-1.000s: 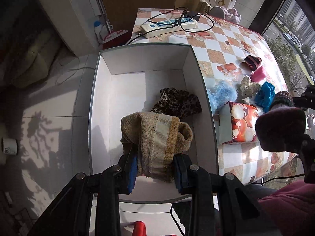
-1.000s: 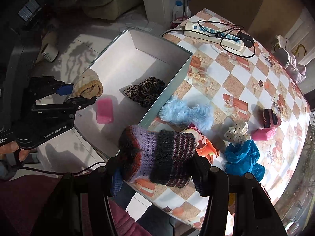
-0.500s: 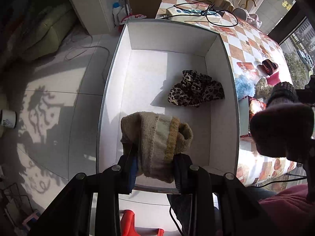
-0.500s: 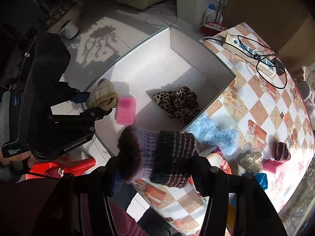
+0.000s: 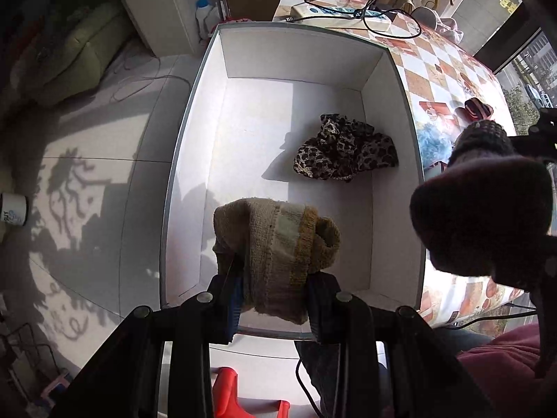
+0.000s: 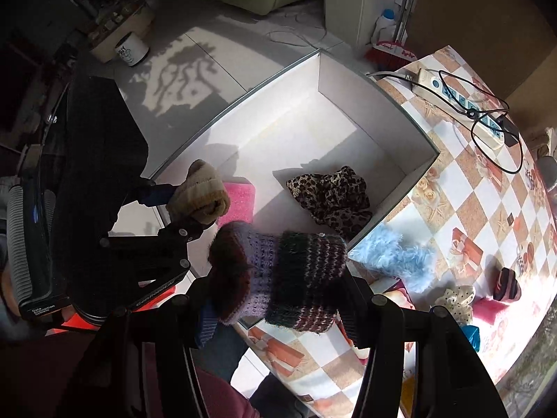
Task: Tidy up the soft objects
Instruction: 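Open both tools to release the hat and mitten into the box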
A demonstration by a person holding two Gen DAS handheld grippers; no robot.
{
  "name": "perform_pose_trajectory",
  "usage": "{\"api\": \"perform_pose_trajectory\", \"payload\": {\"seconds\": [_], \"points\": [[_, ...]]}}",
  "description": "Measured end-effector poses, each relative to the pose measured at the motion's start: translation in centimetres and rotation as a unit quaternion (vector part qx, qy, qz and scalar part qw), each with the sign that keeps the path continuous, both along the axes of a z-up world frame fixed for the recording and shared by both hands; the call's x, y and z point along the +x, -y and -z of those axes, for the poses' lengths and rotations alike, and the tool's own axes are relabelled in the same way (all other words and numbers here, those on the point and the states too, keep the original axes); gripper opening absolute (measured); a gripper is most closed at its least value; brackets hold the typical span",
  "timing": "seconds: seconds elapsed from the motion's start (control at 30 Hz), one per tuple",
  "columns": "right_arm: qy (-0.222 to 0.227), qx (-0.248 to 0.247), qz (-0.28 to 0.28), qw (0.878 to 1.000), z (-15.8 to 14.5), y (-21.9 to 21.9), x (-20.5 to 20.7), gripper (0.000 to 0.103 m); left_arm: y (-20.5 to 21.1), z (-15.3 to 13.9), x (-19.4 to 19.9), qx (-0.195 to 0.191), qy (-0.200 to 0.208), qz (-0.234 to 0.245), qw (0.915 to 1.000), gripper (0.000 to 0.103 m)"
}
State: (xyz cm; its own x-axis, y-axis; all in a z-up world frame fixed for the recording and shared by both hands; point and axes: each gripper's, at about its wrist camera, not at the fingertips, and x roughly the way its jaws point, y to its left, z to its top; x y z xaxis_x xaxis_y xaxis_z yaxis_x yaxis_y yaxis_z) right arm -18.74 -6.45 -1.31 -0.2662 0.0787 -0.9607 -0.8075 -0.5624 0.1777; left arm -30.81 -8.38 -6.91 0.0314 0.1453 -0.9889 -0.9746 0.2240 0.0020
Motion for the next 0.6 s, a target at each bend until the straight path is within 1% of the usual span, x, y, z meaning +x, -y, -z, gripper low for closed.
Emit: {"api": "perform_pose_trajectory", "payload": {"seconds": [0.23, 0.37, 0.4, 0.43, 0.47, 0.5, 0.53, 0.57, 0.6], "points": [[-0.002, 0.003, -0.006, 1.0, -0.05, -0.12, -0.46, 0.057, -0.05, -0.06, -0.04, -0.001, 0.002, 0.0, 1.0, 0.034], [-0.009, 0.006, -0.006, 1.0, -0.05, -0.21, -0.54, 0.057, 0.16, -0.25, 0.05, 0.004, 0.007, 0.005, 1.0, 0.038], [-0.012, 0.005, -0.006, 1.0, -0.04, -0.25, -0.56, 0.058, 0.19, -0.28, 0.08, 0.003, 0.009, 0.006, 0.9999, 0.042], [-0.016, 0.003, -0.006, 1.0, -0.04, -0.29, -0.59, 0.061, 0.23, -0.3, 0.11, 0.003, 0.011, 0.008, 0.9999, 0.045], [-0.019, 0.003, -0.004, 1.0, -0.07, -0.33, -0.57, 0.062, 0.26, -0.33, 0.16, 0.004, 0.011, 0.009, 0.9999, 0.052], [-0.024, 0.002, -0.002, 1.0, -0.08, -0.4, -0.5, 0.062, 0.31, -0.38, 0.16, 0.005, 0.011, 0.011, 0.9999, 0.063], [-0.03, -0.002, 0.002, 1.0, -0.08, -0.49, -0.37, 0.068, 0.33, -0.43, 0.2, 0.004, 0.011, 0.012, 0.9998, 0.076], [-0.037, -0.004, 0.009, 0.999, -0.13, -0.57, -0.17, 0.085, 0.37, -0.52, 0.28, 0.005, 0.016, 0.015, 0.9997, 0.081], [-0.047, -0.002, 0.021, 0.999, -0.28, -0.69, 0.17, 0.092, 0.42, -0.74, 0.32, 0.011, 0.021, 0.018, 0.9996, 0.083]]}}
